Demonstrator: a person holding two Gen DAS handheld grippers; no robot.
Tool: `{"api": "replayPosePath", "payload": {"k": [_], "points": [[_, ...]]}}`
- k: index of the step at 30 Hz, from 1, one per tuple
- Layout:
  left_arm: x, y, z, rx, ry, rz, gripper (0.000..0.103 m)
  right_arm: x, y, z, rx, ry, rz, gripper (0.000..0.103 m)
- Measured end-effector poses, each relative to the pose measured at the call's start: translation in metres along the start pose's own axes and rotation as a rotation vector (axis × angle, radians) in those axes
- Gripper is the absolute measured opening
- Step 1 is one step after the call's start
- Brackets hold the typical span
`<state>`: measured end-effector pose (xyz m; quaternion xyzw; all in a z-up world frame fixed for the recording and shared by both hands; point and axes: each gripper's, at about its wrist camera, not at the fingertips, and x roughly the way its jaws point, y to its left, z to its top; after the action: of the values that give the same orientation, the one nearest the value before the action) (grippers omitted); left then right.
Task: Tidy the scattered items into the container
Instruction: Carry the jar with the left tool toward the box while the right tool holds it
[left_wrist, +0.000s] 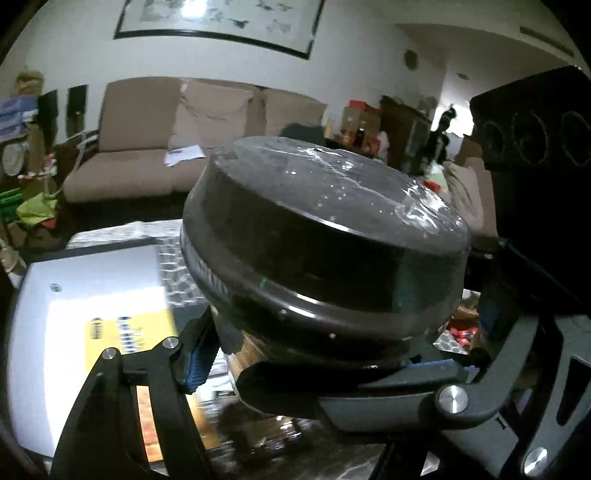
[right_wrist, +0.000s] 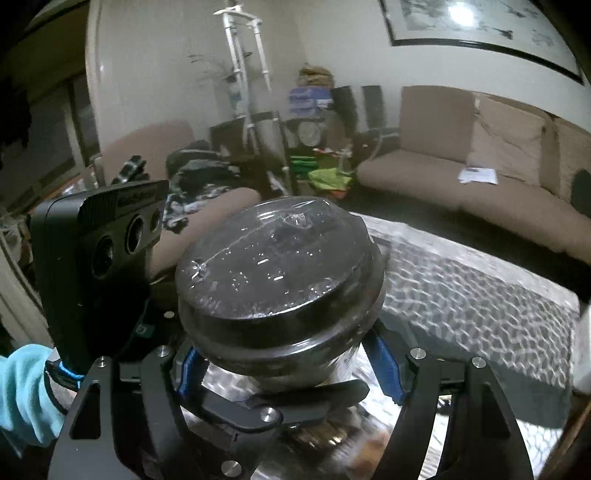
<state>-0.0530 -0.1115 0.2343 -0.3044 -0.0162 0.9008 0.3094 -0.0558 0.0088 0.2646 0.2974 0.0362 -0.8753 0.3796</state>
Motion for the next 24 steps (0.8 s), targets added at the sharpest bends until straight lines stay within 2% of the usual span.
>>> {"api": "replayPosePath", "payload": {"k": [7,10,13,18,24], "points": [[-0.038,0.081,0.009,-0.001,-0.003,0.102,0.066,0.080,0.045,0.049,-0.015,0.011,0.086,0.076],[-0.040,0.116,0.007,-0.013,0.005,0.136,0.066,0.119,0.056,0.060,-0.018,0.028,0.113,0.076],[-0.039,0.153,-0.001,-0.043,0.017,0.160,0.066,0.155,0.062,0.064,-0.006,0.044,0.139,0.075],[-0.025,0.194,-0.019,-0.074,0.042,0.186,0.066,0.207,0.066,0.062,0.009,0.081,0.176,0.075],[0.002,0.234,-0.034,-0.063,0.133,0.208,0.066,0.250,0.058,0.052,0.035,0.127,0.210,0.075]]}}
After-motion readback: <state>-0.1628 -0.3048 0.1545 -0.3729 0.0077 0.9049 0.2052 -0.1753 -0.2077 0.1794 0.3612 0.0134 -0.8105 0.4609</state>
